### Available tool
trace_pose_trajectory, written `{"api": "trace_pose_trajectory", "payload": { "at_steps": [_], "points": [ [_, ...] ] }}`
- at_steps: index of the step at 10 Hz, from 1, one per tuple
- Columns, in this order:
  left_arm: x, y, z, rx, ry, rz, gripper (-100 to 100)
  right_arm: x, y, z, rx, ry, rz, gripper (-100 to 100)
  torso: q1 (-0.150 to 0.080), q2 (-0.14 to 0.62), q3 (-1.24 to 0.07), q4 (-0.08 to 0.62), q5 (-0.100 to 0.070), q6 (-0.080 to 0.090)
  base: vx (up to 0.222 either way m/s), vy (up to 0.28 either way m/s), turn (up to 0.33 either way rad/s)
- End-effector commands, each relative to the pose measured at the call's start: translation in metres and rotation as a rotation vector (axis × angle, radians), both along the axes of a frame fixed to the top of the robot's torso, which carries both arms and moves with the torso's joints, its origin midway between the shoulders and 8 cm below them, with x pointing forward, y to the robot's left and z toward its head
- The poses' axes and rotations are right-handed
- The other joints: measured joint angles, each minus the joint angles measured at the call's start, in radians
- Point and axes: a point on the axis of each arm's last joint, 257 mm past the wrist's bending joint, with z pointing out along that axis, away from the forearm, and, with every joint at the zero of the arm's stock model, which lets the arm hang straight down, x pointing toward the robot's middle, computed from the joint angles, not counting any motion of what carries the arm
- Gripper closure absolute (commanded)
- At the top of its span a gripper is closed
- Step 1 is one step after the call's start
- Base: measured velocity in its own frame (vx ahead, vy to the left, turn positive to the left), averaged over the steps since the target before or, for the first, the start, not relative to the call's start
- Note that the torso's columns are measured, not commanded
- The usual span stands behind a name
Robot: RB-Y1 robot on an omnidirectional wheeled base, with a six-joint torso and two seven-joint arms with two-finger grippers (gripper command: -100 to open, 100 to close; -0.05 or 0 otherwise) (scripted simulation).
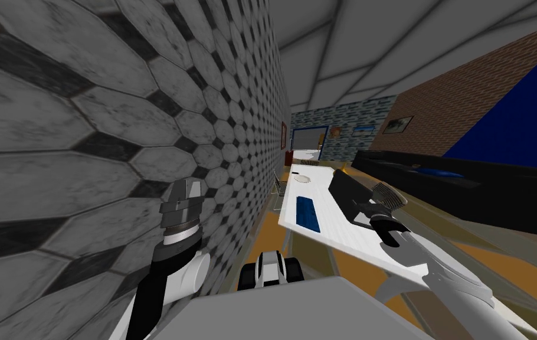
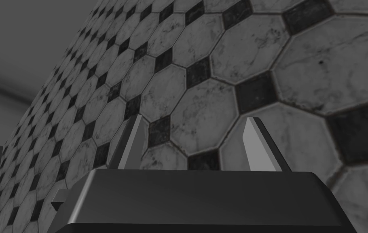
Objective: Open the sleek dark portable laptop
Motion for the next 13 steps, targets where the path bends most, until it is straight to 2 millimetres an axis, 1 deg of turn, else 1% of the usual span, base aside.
{"api": "trace_pose_trajectory", "payload": {
  "at_steps": [1, 2, 4, 6, 8, 11, 12, 13],
  "points": [
    [0.0, 0.0, 0.0, 0.0, 0.0, 0.0, 0, -0.001, -0.002, 0.0, -0.006, 0.004, -0.003, -100, -0.003, 0.001, 0.001, 0.0, -0.001, 0.0, 0.006, 0.01, -0.001],
    [0.0, 0.0, 0.0, 0.0, 0.0, 0.0, 0, -0.001, -0.001, 0.0, -0.005, 0.003, -0.003, 100, -0.004, 0.002, 0.001, 0.001, -0.001, 0.0, 0.0, 0.0, 0.0],
    [0.0, 0.0, 0.0, 0.0, 0.0, 0.0, 0, 0.006, -0.01, 0.0, 0.098, -0.052, -0.014, 100, -0.004, 0.001, 0.001, -0.001, -0.004, -0.003, -0.096, -0.077, 0.078],
    [0.0, 0.0, 0.0, 0.0, 0.0, 0.0, 0, 0.009, -0.015, -0.001, 0.168, -0.088, -0.023, 100, -0.007, 0.001, 0.001, 0.0, -0.003, 0.002, -0.12, -0.093, 0.06],
    [0.0, 0.0, 0.0, 0.0, 0.0, 0.0, 0, 0.013, -0.02, -0.001, 0.237, -0.124, -0.033, 100, -0.003, -0.002, -0.001, -0.002, -0.002, 0.003, -0.098, -0.068, 0.055],
    [0.0, 0.0, 0.0, 0.0, 0.0, 0.0, 0, 0.018, -0.029, -0.002, 0.338, -0.177, -0.053, 100, -0.008, -0.001, 0.0, -0.002, -0.005, 0.004, -0.101, -0.069, 0.054],
    [0.0, 0.0, 0.0, 0.0, 0.0, 0.0, 0, 0.02, -0.024, 0.003, 0.313, -0.171, -0.037, 100, -0.008, -0.001, 0.0, -0.002, -0.005, 0.004, -0.043, -0.026, 0.026],
    [0.0, 0.0, 0.0, 0.0, 0.0, 0.0, 0, 0.025, -0.021, -0.007, 0.392, -0.212, -0.041, 100, -0.003, -0.003, -0.002, -0.002, -0.003, 0.003, -0.053, -0.065, 0.006]
  ]
}}
